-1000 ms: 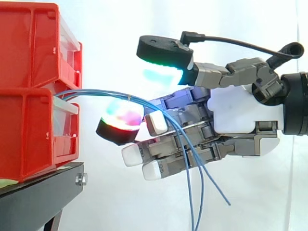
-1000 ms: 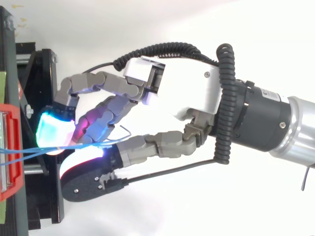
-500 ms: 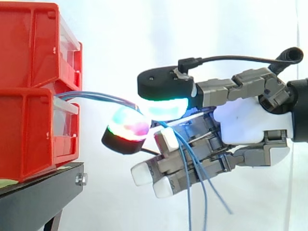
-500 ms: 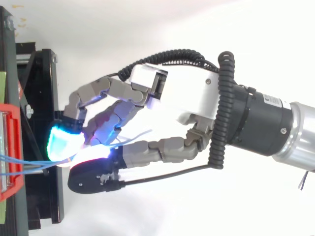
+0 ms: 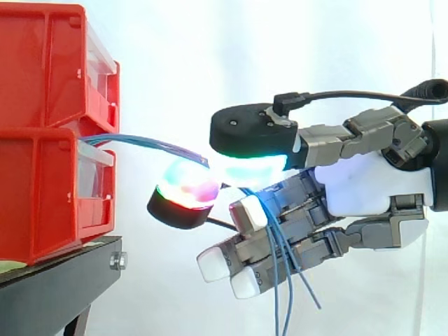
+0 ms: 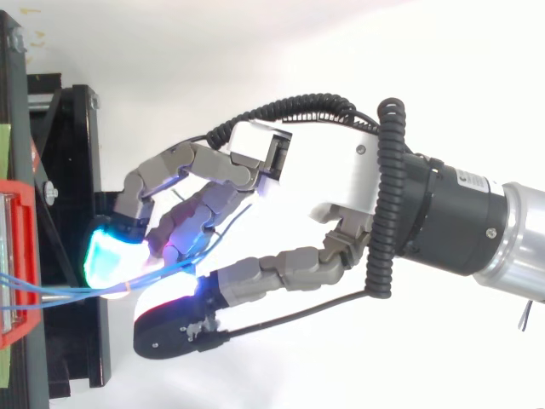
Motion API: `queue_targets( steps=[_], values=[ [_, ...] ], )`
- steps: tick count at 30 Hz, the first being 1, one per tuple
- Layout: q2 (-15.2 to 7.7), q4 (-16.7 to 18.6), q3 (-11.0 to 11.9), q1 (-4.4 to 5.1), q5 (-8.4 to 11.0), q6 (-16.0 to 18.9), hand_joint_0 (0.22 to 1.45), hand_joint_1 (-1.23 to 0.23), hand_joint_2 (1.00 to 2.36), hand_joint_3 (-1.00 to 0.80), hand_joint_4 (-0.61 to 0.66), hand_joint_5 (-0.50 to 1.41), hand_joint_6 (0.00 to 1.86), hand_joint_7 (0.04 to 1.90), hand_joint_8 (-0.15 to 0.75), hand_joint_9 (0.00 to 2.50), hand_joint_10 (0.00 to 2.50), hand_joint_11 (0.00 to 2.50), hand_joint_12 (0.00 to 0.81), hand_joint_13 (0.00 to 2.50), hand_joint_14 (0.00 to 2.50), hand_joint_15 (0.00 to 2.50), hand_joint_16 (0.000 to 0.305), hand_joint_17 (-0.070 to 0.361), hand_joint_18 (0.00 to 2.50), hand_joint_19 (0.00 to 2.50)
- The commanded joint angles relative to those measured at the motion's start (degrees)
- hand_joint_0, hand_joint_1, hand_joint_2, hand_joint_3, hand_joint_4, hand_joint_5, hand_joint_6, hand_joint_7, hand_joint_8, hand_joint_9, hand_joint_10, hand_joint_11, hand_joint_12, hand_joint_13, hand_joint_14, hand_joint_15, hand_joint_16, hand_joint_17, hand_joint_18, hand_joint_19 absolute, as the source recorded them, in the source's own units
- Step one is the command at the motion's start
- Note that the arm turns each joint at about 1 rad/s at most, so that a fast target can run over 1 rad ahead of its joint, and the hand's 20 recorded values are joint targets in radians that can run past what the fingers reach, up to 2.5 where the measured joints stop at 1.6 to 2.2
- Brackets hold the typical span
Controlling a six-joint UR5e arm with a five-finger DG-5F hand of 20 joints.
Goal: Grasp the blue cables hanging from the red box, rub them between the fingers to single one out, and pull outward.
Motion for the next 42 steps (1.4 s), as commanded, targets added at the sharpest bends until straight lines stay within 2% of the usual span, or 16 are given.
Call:
queue_targets(
  steps=[1,4,14,22,26,29,31,35,37,40,42],
  values=[
    [0.0,0.0,0.01,0.05,0.02,0.0,0.63,-0.87,1.01,-0.37,0.08,-0.15,0.88,0.84,0.272,1.14,0.02,0.87,0.377,0.81,0.02,0.46,0.051,0.115,0.7,0.48],
    [0.0,0.0,-0.08,0.05,-0.16,0.09,0.6,-0.81,1.01,-0.4,0.09,-0.15,0.88,0.86,0.28,1.17,0.02,0.87,0.378,0.82,0.02,0.47,0.051,0.116,0.7,0.5],
    [0.0,0.09,-0.78,0.23,-0.25,0.44,0.56,-0.77,1.0,-0.46,0.1,-0.14,0.86,0.9,0.288,1.2,0.03,0.88,0.386,0.84,0.02,0.49,0.053,0.118,0.72,0.51],
    [0.0,0.0,-0.78,0.23,-0.25,0.44,0.59,-0.74,1.01,-0.37,0.09,-0.13,0.86,0.95,0.285,1.22,0.02,0.89,0.382,0.86,0.02,0.48,0.052,0.116,0.72,0.52],
    [0.0,0.0,-0.78,0.23,-0.34,0.44,0.62,-0.79,1.01,-0.29,0.07,-0.13,0.87,0.99,0.292,1.21,0.03,0.9,0.388,0.86,0.02,0.48,0.052,0.116,0.73,0.51],
    [0.0,0.09,-0.78,0.23,-0.34,0.44,0.67,-0.9,1.02,-0.27,-0.01,-0.14,0.9,0.97,0.283,1.18,0.02,0.9,0.386,0.86,0.02,0.49,0.051,0.115,0.74,0.5],
    [0.0,0.09,-0.78,0.23,-0.34,0.44,0.69,-0.94,1.02,-0.29,-0.03,-0.15,0.91,0.95,0.275,1.15,0.03,0.89,0.378,0.84,0.02,0.48,0.051,0.115,0.75,0.49],
    [0.0,0.0,-0.78,0.23,-0.34,0.53,0.72,-0.97,1.0,-0.47,0.03,-0.17,0.91,0.87,0.268,1.11,0.02,0.88,0.376,0.82,0.02,0.48,0.051,0.115,0.74,0.48],
    [0.0,0.0,-0.78,0.23,-0.34,0.53,0.7,-0.96,1.0,-0.5,0.06,-0.17,0.9,0.85,0.267,1.11,0.02,0.89,0.377,0.82,0.02,0.47,0.051,0.115,0.74,0.48],
    [0.0,0.0,-0.78,0.23,-0.34,0.53,0.58,-0.88,1.0,-0.5,0.08,-0.16,0.89,0.86,0.276,1.13,0.02,0.88,0.381,0.81,0.02,0.49,0.052,0.117,0.73,0.51],
    [0.0,0.0,-0.78,0.23,-0.34,0.53,0.55,-0.83,1.0,-0.5,0.09,-0.15,0.88,0.87,0.289,1.14,0.02,0.88,0.393,0.82,0.02,0.48,0.054,0.12,0.73,0.51]
  ],
)
